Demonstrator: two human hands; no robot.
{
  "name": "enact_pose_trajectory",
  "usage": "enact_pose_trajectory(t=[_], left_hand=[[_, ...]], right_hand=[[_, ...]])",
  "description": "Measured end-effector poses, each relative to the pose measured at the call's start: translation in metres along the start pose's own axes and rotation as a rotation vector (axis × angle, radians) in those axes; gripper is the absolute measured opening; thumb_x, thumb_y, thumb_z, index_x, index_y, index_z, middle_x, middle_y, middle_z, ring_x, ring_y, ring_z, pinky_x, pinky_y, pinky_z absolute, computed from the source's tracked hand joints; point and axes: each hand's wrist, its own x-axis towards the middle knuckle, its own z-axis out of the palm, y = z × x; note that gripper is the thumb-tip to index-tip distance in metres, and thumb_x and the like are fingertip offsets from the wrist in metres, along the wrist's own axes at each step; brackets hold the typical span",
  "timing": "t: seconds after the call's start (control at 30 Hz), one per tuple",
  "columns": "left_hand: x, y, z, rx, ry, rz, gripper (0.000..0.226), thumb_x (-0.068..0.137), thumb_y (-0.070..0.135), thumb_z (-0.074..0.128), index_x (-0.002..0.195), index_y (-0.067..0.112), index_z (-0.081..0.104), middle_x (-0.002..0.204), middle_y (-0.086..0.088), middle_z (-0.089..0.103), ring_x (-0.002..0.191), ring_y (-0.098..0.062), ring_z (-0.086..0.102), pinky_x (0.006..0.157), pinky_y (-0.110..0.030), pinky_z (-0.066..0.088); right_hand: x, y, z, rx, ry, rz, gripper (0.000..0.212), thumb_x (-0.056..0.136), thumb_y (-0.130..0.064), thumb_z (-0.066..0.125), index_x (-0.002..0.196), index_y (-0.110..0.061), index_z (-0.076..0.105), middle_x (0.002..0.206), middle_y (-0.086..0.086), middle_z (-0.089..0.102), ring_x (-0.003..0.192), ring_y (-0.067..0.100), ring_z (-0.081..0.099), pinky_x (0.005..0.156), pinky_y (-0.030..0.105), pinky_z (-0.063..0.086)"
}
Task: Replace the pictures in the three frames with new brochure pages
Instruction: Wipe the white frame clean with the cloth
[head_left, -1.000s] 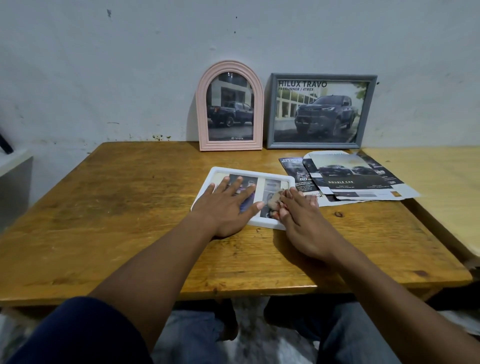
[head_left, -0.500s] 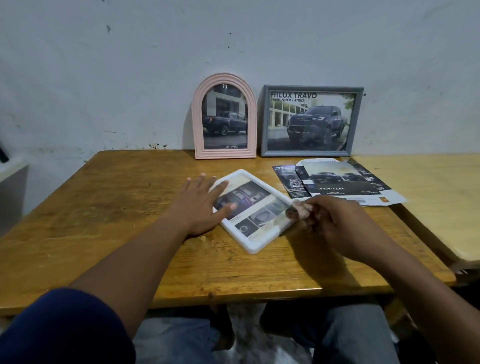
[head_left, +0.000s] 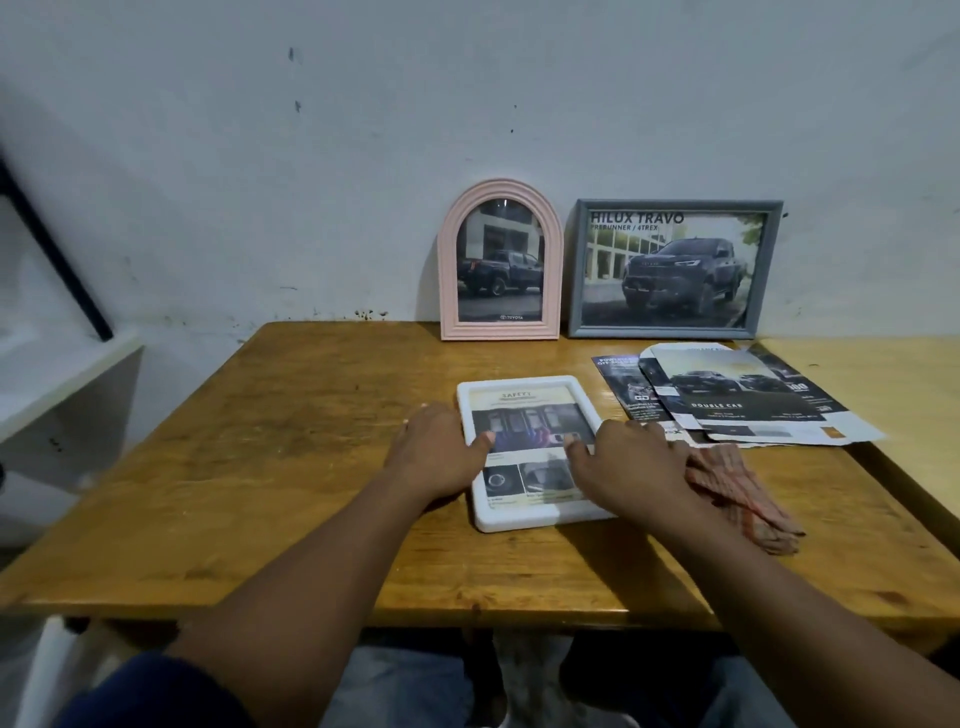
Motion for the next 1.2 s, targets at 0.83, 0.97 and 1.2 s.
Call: enact_pose_trajectory(t=[0.83, 0.97, 1.2], left_hand=[[0.119, -0.102, -0.139, -0.490, 0.577, -0.153, 0.062, 0.107, 0.016, 0.047, 0.160, 0.036, 0.024, 0.130, -0.009, 0.048, 0.086, -0.008, 0.052, 0.056, -0.006, 0.044], [0.145, -0.108, -0.134, -0.516, 0.564, -0.219, 0.065, 0.106, 0.017, 0.050, 0.162, 0.033, 0.021, 0.137, -0.009, 0.043, 0.110, -0.016, 0.050, 0.090, -0.028, 0.052], [0.184, -0.125, -0.121, -0.504, 0.520, -0.215, 0.069, 0.104, 0.019, 0.054, 0.162, 0.033, 0.018, 0.141, -0.009, 0.039, 0.127, -0.028, 0.051, 0.099, -0.041, 0.054]], right_hand=[[0.142, -0.203, -0.029, 0.852, 0.153, -0.308, 0.030, 0.096, -0.015, 0.062, 0.125, -0.015, 0.055, 0.118, 0.006, 0.061, 0.105, 0.024, 0.064, 0.074, 0.028, 0.055], [0.171, -0.219, -0.024, 0.796, 0.152, -0.304, 0.030, 0.096, -0.014, 0.062, 0.124, -0.014, 0.052, 0.109, -0.001, 0.056, 0.098, 0.018, 0.057, 0.069, 0.023, 0.049], [0.205, -0.235, -0.017, 0.753, 0.077, -0.267, 0.021, 0.096, -0.017, 0.063, 0.115, -0.015, 0.052, 0.108, 0.003, 0.059, 0.096, 0.022, 0.060, 0.068, 0.026, 0.048]])
